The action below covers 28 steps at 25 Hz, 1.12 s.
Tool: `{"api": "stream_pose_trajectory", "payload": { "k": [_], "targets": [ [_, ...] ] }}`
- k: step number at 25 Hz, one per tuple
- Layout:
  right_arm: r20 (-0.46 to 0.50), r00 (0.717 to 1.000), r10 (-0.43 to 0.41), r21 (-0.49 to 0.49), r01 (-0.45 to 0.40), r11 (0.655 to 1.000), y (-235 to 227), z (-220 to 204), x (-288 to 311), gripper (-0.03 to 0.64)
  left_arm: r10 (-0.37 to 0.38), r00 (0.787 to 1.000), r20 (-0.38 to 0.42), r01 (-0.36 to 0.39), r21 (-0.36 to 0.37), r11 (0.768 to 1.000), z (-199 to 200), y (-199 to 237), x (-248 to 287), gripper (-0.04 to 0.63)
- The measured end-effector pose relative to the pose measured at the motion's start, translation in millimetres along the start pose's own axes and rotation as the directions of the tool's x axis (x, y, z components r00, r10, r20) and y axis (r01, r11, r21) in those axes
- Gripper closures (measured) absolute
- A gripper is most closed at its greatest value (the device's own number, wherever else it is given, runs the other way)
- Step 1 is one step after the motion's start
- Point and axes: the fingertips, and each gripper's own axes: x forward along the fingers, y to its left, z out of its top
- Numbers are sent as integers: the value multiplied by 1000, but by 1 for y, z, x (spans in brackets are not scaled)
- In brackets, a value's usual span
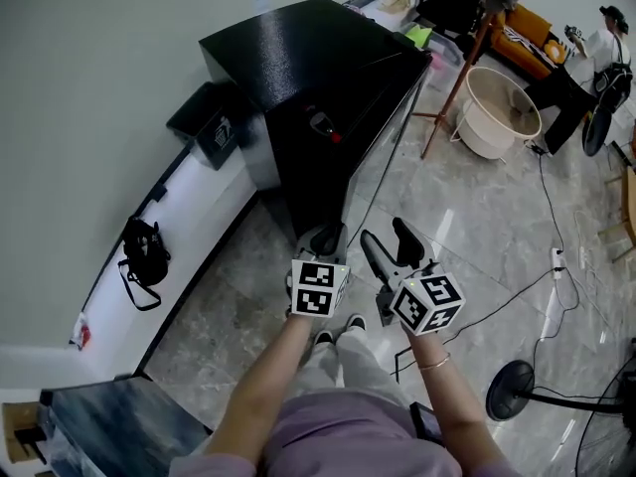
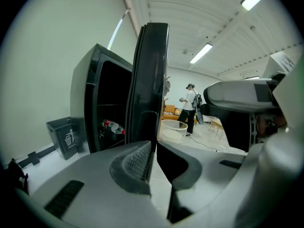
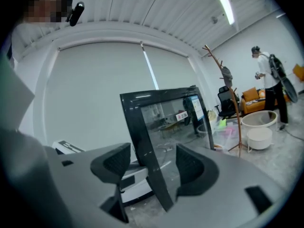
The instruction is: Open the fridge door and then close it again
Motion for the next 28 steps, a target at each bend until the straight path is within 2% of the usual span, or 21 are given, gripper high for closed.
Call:
{"api": "stream_pose_trajectory", "payload": {
  "k": [9,19,28],
  "targets": [
    [25,999,-20,-42,21,999,-8,14,-36,322,-33,999,-1,33,19,999,-6,-40,-3,557],
    [32,996,82,-109,-79,991,-10,36,-51,322,-39,999,-6,39,9,999,-8,-70,0,551],
    [19,988,155,-211,-147,966,0,63,-30,322,-51,999,5,51,-14,999,-8,-91,3,538]
  ]
}}
